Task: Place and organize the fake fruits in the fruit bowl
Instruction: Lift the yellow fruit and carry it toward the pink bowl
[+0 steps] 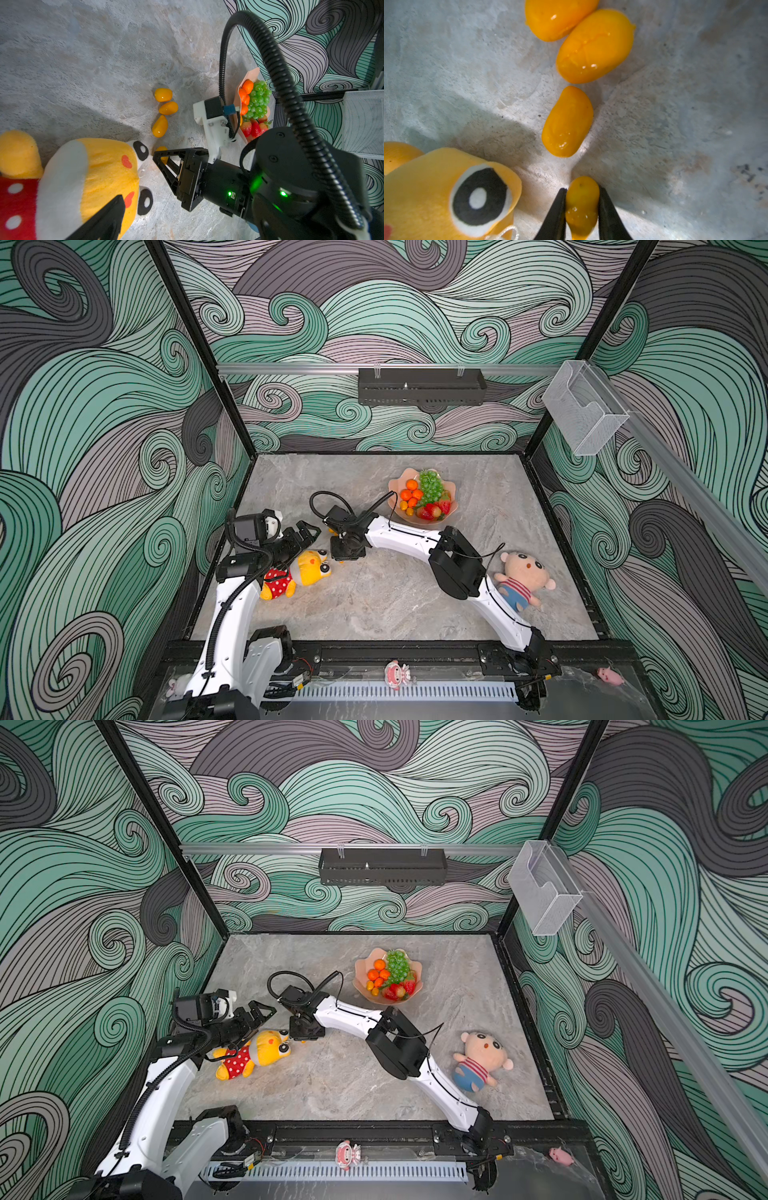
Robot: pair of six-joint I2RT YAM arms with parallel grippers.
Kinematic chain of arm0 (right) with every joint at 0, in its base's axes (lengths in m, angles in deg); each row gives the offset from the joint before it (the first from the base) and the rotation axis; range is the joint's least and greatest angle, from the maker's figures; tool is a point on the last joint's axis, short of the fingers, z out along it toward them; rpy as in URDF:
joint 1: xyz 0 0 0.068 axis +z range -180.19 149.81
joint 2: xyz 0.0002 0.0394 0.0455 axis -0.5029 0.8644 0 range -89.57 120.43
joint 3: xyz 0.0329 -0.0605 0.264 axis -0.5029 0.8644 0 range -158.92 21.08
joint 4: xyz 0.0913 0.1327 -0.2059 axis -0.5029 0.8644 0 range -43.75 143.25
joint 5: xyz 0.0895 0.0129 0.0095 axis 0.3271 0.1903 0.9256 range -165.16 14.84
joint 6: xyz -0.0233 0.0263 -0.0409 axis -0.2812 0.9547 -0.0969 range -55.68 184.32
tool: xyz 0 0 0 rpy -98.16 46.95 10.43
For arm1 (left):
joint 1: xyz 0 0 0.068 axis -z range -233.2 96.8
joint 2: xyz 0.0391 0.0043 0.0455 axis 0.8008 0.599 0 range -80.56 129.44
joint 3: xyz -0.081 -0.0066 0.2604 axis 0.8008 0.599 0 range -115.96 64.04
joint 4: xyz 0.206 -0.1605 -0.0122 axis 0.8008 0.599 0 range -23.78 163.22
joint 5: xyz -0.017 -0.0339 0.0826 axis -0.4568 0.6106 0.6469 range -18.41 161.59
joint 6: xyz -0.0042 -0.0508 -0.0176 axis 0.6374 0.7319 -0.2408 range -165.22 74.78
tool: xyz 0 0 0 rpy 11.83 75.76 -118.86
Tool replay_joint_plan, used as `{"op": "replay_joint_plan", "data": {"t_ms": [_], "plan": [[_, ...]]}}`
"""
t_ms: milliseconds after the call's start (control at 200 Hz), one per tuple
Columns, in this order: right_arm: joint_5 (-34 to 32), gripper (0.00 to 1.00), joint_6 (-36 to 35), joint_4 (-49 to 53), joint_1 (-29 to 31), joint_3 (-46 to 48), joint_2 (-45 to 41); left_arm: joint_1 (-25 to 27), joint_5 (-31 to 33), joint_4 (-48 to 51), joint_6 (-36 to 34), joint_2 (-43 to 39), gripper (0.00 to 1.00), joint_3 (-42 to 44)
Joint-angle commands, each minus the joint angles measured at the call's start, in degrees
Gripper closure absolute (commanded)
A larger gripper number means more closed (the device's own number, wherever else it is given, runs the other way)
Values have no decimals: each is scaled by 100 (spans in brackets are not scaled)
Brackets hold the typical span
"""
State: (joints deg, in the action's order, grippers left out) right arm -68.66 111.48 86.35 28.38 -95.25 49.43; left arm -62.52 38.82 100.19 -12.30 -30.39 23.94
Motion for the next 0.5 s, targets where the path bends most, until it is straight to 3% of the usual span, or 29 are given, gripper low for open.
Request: {"op": "replay_joint_plan", "data": {"t_ms": [0,245,495], "plan": [[18,78,-17,149,14,66,-73,-44,-327,-163,-144,45,2,6],[-20,79,-87,-198,14,863,-828,150,-493,-318,-119,47,2,-15],[-319,80,-314,-693,-27,2314,-1948,955,-153,-631,129,134,1,9]]}}
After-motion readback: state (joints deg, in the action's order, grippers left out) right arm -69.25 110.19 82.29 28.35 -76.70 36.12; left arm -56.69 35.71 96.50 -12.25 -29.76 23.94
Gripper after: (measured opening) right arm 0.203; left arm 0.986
